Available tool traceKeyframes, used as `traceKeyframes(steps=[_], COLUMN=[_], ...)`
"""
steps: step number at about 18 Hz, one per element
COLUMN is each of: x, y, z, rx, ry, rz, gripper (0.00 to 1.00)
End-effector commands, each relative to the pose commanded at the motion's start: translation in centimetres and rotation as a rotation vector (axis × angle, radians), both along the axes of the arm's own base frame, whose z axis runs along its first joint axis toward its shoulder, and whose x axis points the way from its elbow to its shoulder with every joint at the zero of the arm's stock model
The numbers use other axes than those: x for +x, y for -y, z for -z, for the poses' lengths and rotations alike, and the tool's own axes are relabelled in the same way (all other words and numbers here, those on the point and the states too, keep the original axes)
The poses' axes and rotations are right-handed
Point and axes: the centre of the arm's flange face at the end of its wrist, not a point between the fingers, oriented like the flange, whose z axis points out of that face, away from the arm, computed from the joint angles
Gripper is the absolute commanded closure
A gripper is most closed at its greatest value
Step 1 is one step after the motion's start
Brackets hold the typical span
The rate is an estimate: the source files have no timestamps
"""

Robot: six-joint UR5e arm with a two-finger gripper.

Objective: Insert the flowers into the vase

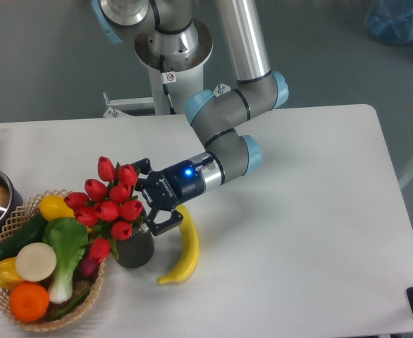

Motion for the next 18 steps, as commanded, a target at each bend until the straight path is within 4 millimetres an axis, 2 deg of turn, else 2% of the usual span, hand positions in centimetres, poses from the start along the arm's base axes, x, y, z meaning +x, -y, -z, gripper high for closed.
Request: traceKeyframes(steps=[2, 4, 7, 9, 12, 14, 16, 17, 18], x=[-0.6, -2.1, -4.8, -5.5, -5.6, -7.2, -8.0, -8.9, -10.7], y=[0.2, 0.7, 2.7, 3.4, 3.6, 4.8, 5.1, 5.8, 7.8], z=[-0.2, -1.1, -2.3, -2.4, -3.7, -4.2, -4.3, -4.5, -4.6], rx=[-0.018, -0.055, -0.131, -0.167, -0.176, -0.206, -0.268, -0.298, -0.335], ry=[-0.028, -0.092, -0.185, -0.219, -0.256, -0.298, -0.354, -0.376, -0.396], rz=[-0.005, -0.017, -0.061, -0.071, -0.076, -0.105, -0.108, -0.124, -0.165], gripper=[0.00, 0.00, 0.00, 0.00, 0.00, 0.00, 0.00, 0.00, 0.00])
